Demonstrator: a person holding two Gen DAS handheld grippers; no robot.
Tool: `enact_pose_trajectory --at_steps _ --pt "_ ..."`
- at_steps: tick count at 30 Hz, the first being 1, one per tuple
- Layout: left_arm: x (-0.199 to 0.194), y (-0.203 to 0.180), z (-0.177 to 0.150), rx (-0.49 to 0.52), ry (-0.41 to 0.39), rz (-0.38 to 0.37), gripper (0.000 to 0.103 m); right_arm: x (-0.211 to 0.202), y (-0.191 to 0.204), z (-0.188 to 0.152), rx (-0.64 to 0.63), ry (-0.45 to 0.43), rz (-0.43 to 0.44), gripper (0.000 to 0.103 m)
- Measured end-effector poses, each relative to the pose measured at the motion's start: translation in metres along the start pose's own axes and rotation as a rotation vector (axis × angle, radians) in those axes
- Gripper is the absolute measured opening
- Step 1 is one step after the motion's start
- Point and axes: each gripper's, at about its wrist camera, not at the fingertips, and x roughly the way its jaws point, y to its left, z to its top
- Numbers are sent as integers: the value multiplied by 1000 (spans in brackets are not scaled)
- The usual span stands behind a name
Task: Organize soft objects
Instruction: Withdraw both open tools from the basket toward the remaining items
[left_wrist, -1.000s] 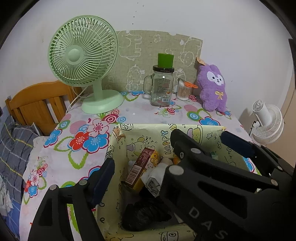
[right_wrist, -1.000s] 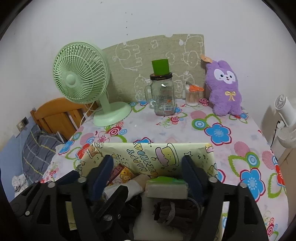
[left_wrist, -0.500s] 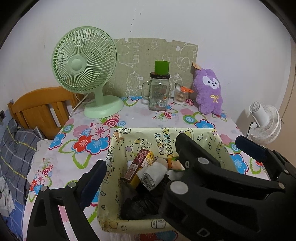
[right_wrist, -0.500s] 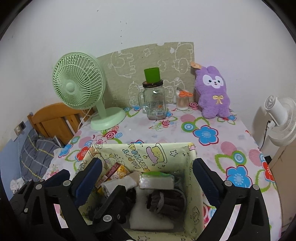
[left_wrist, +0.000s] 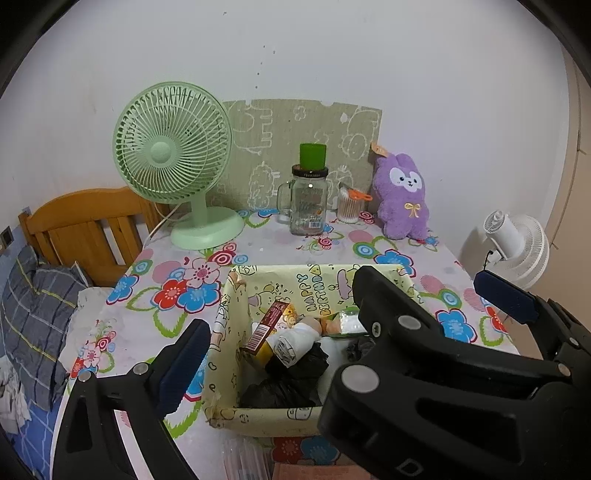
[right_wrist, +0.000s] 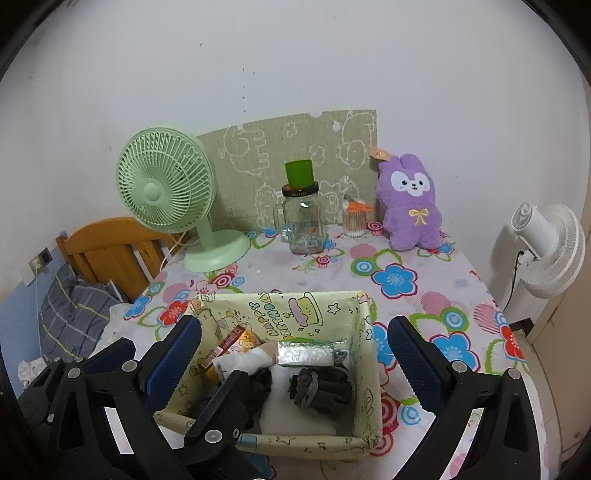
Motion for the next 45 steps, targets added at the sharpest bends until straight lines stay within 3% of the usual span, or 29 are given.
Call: enact_pose_trajectory --at_steps 21,45 --pt "-52 -7 -15 19 -57 -25 101 -59 5 -11 -31 -51 13 102" --pt "-91 -6 -56 41 -66 -46 103 -109 17 -51 -79 -94 24 102"
